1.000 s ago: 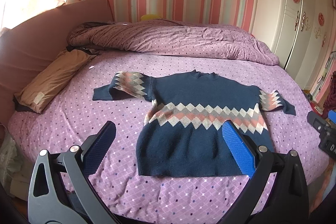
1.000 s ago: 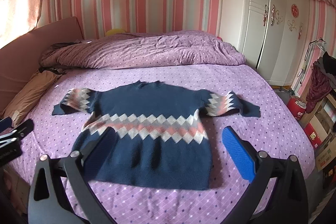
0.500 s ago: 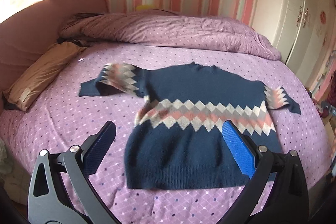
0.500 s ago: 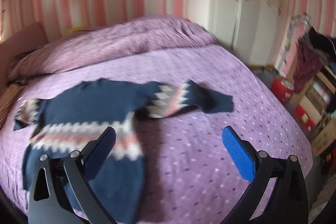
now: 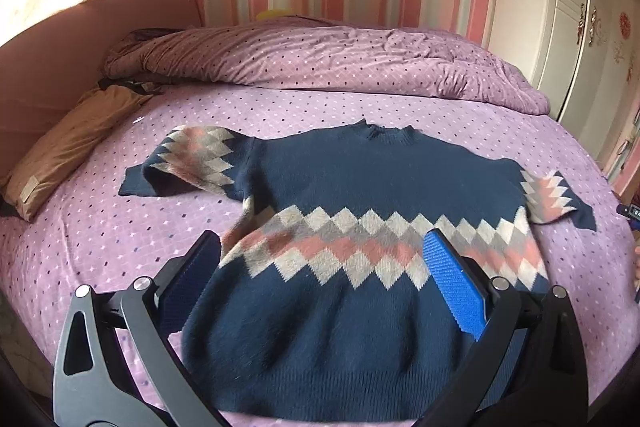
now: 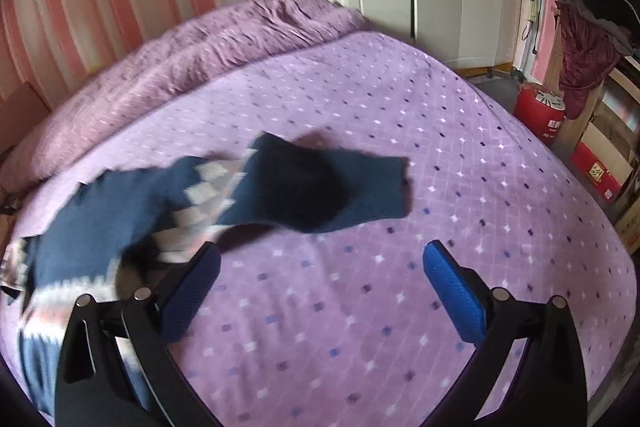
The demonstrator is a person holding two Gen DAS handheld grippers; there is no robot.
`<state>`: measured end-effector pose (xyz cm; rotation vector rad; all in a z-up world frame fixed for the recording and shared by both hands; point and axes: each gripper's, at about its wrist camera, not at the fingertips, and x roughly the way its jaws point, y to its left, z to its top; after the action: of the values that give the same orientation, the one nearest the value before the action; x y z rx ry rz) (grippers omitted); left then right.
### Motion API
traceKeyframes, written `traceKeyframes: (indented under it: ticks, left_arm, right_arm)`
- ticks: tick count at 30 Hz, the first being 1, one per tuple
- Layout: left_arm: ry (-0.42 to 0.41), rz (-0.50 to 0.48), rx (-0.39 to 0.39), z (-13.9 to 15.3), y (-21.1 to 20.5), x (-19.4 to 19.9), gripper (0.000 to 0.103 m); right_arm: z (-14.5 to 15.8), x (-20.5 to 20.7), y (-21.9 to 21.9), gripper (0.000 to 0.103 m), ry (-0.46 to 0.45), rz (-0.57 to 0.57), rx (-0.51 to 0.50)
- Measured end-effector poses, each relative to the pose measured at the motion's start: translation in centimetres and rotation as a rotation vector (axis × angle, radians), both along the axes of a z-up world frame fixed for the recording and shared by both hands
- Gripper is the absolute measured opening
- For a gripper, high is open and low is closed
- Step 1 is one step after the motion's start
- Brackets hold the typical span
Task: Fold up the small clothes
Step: 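Move the right gripper to the sweater's sleeve cuff and close on it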
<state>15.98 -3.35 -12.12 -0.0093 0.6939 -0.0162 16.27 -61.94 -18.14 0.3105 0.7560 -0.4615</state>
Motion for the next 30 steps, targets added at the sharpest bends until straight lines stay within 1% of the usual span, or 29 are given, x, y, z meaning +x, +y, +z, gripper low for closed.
traceKeyframes:
  ticks: [2, 4, 6, 7, 8, 10, 11, 13, 17, 18, 20, 22, 24, 26, 29, 30]
  left_arm:
    - [-0.001, -0.013, 0.017, -0.7, -1.1, 0.6, 0.100]
    - [-0.003, -0.028, 0.059, -1.5, -2.2, 1.2, 0.100]
    - [-0.009, -0.031, 0.092, -2.0, -3.0, 1.5, 0.100]
    - [-0.016, -0.029, 0.097, -2.3, -3.2, 1.6, 0.100]
    - [-0.018, -0.027, 0.099, -2.5, -3.4, 1.7, 0.100]
    - [-0.020, -0.023, 0.102, -2.8, -3.7, 1.9, 0.100]
    - [-0.023, -0.021, 0.109, -3.1, -3.9, 2.0, 0.100]
    - [-0.018, -0.021, 0.111, -3.5, -4.2, 2.3, 0.100]
    - [-0.010, -0.024, 0.110, -4.2, -4.7, 2.7, 0.100]
    - [-0.012, -0.024, 0.112, -4.2, -4.9, 2.7, 0.100]
    - [-0.023, -0.024, 0.123, -4.2, -5.1, 2.7, 0.100]
    - [-0.026, -0.028, 0.127, -4.2, -5.2, 2.7, 0.100]
    - [-0.032, -0.026, 0.140, -4.2, -5.4, 2.7, 0.100]
    - [-0.030, -0.027, 0.143, -4.2, -5.4, 2.7, 0.100]
    - [-0.034, -0.027, 0.156, -4.3, -5.5, 2.5, 0.100]
    - [-0.033, -0.029, 0.158, -4.3, -5.6, 2.5, 0.100]
  right_arm:
    - [-1.0, 0.9, -1.9, 0.101, 0.003, -0.008, 0.033]
    - [-2.4, 2.1, -4.1, 0.092, 0.014, -0.024, 0.092]
    - [-3.9, 3.3, -5.6, 0.074, 0.031, -0.017, 0.157]
    - [-4.6, 3.9, -6.2, 0.069, 0.050, -0.018, 0.170]
    - [-5.1, 4.3, -6.6, 0.062, 0.072, -0.021, 0.168]
    - [-6.4, 5.3, -7.8, 0.061, 0.089, -0.011, 0.211]
    - [-6.8, 5.5, -8.1, 0.058, 0.095, -0.016, 0.227]
    - [-7.6, 6.1, -9.0, 0.058, 0.123, -0.039, 0.225]
    - [-9.0, 7.0, -10.2, 0.057, 0.151, -0.073, 0.247]
    - [-9.5, 7.3, -10.5, 0.054, 0.150, -0.072, 0.269]
    - [-10.0, 7.4, -11.0, 0.052, 0.155, -0.083, 0.282]
    - [-10.6, 7.7, -11.4, 0.052, 0.149, -0.085, 0.315]
    - [-11.1, 8.1, -11.6, 0.054, 0.164, -0.089, 0.312]
    - [-11.6, 8.2, -12.0, 0.056, 0.159, -0.101, 0.334]
    - [-11.6, 8.0, -12.2, 0.055, 0.141, -0.128, 0.354]
    - [-11.7, 8.0, -12.1, 0.055, 0.146, -0.128, 0.347]
